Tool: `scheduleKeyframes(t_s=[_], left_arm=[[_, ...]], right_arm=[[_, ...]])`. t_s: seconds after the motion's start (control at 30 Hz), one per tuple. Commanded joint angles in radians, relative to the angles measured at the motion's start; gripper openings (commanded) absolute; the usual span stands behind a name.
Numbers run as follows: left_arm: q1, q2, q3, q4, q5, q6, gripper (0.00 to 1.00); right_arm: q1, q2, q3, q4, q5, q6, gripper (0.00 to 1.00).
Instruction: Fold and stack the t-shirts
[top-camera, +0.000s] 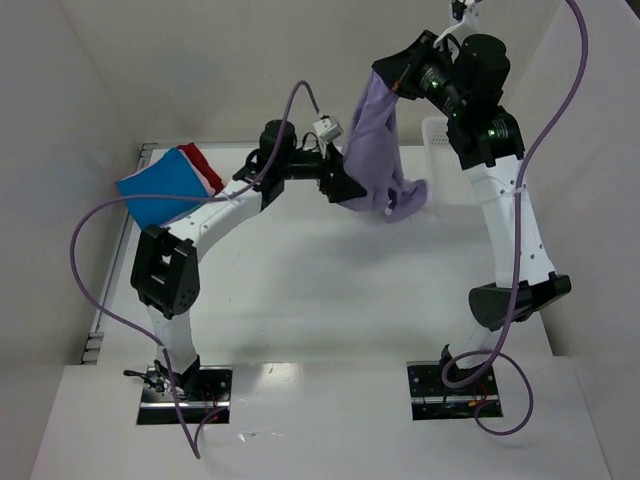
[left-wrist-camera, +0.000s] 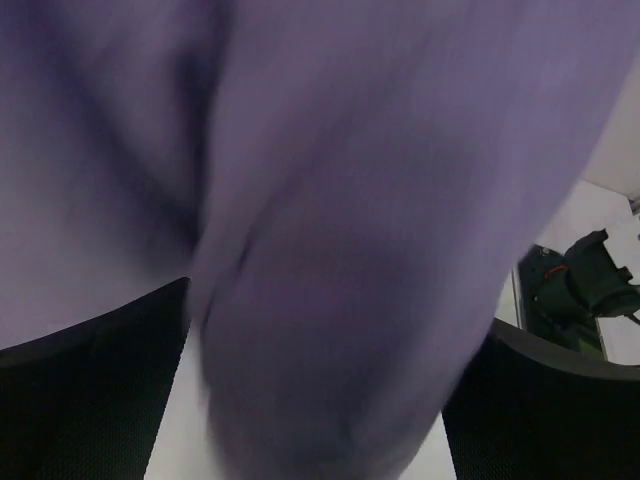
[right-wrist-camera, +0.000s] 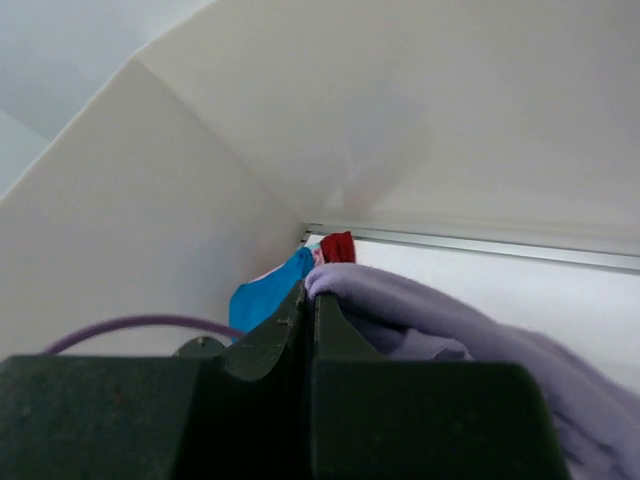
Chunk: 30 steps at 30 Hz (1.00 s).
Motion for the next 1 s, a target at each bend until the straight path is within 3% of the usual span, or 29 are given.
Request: scheduleKeyframes(t_s=[0.0, 0.03, 0.07, 0.17, 0.33, 0.47, 0.57, 0.7, 0.77, 0.87, 0.97], left_arm=[[-0.079, 0.004, 0.026, 0.216, -0.036, -0.069, 0.96], [-0.079, 0.004, 0.014, 0.217, -0.057, -0.08, 0.96], [-0.089, -0.013, -0.033, 0.248, -0.084, -0.095, 0.62], [-0.101, -0.098, -0.13, 0.29, -0.3, -0.113, 0.0], [-0.008, -0.243, -0.075, -0.002, -0.448, -0.031, 0.0], [0.066, -0.349, 0.006, -0.199, -0.463, 0.037, 0.0], [0.213, -0.399, 0.186, -0.358, -0.372, 0.055, 0.0], [0.29, -0.37, 0.455, -0.491, -0.335, 0.046, 0.0], [0.358, -0.282, 0.66, -0.702, -0.29, 0.046, 0.0], [0.41, -0.266, 0.724, -0.79, -0.29, 0.095, 0.0], [0.442, -0.31, 0.634, -0.801, -0.339, 0.156, 0.0]], right_arm=[[-0.001, -0.061, -0.062, 0.092, -0.036, 0.034, 0.0], [-0.001, -0.062, -0.082, 0.092, -0.036, 0.034, 0.0], [-0.001, -0.078, -0.105, 0.092, -0.036, 0.034, 0.0], [0.009, -0.101, -0.114, 0.092, -0.036, 0.034, 0.0], [0.009, -0.112, -0.138, 0.051, 0.063, -0.031, 0.0], [-0.016, -0.112, -0.177, 0.066, 0.073, -0.031, 0.0], [-0.038, -0.112, -0.186, 0.116, 0.088, -0.031, 0.0], [-0.038, -0.092, -0.186, 0.146, 0.114, -0.031, 0.0], [-0.038, -0.057, -0.163, 0.146, 0.134, -0.031, 0.0], [-0.047, -0.057, -0.163, 0.146, 0.16, -0.042, 0.0], [-0.08, -0.066, -0.163, 0.135, 0.182, -0.051, 0.0]])
